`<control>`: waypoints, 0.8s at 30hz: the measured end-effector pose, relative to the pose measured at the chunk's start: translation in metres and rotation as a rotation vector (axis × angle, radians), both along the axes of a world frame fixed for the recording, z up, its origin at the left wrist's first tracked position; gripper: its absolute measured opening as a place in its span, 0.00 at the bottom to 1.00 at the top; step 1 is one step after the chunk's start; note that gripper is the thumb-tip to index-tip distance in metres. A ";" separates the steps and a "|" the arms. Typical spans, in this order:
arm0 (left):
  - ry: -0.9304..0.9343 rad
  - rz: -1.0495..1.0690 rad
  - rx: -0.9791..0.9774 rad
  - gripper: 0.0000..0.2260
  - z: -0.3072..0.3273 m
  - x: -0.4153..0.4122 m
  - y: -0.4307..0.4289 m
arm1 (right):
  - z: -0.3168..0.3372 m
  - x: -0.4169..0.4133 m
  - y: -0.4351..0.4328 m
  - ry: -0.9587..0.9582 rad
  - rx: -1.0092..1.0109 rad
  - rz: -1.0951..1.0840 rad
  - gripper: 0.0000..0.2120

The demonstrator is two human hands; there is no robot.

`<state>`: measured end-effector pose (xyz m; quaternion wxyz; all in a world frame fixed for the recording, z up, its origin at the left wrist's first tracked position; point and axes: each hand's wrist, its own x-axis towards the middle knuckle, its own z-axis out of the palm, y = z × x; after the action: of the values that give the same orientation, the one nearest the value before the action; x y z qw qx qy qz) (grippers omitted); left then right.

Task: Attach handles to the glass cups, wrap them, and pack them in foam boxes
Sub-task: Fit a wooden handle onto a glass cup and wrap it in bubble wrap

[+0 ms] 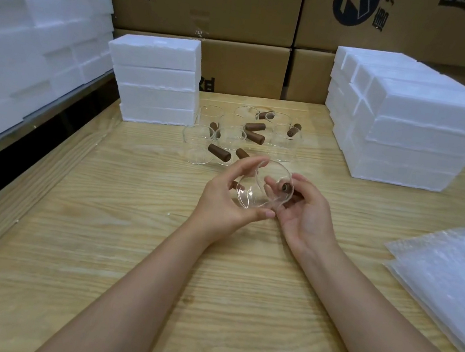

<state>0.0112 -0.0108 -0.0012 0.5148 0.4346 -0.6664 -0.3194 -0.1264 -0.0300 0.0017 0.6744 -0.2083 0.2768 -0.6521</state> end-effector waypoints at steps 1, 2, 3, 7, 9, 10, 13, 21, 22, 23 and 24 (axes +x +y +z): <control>0.004 -0.004 -0.001 0.35 -0.001 0.000 -0.001 | 0.001 -0.001 0.001 -0.013 -0.007 -0.007 0.07; 0.009 -0.011 -0.006 0.35 -0.001 -0.001 -0.001 | 0.001 -0.001 0.001 -0.021 -0.019 -0.013 0.07; 0.018 -0.020 -0.012 0.34 -0.001 -0.001 -0.001 | 0.001 -0.002 0.002 -0.016 -0.036 -0.022 0.08; 0.065 -0.055 0.012 0.34 -0.002 -0.001 -0.002 | 0.002 -0.001 0.005 0.053 -0.136 -0.071 0.11; 0.069 -0.052 0.026 0.34 -0.003 -0.001 -0.002 | 0.003 0.000 0.006 0.089 -0.192 -0.079 0.12; 0.070 -0.049 0.029 0.34 -0.003 -0.001 -0.001 | 0.004 0.001 0.007 0.111 -0.218 -0.080 0.12; 0.081 -0.046 0.022 0.33 -0.003 0.000 -0.001 | 0.003 0.003 0.008 0.132 -0.251 -0.072 0.13; 0.071 -0.026 -0.012 0.35 -0.005 -0.002 -0.004 | 0.001 0.001 0.002 0.059 -0.095 -0.093 0.11; 0.062 -0.025 -0.010 0.36 -0.006 -0.002 -0.004 | 0.001 0.001 0.001 0.062 -0.077 -0.102 0.11; 0.052 -0.025 -0.010 0.36 -0.006 -0.002 -0.004 | 0.001 0.001 0.001 0.066 -0.066 -0.110 0.11; 0.043 -0.024 -0.009 0.36 -0.005 -0.002 -0.004 | 0.002 0.001 0.001 0.072 -0.061 -0.114 0.11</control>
<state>0.0096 -0.0147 -0.0066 0.5272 0.4173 -0.6616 -0.3319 -0.1250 -0.0293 0.0033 0.6190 -0.2358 0.2923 -0.6898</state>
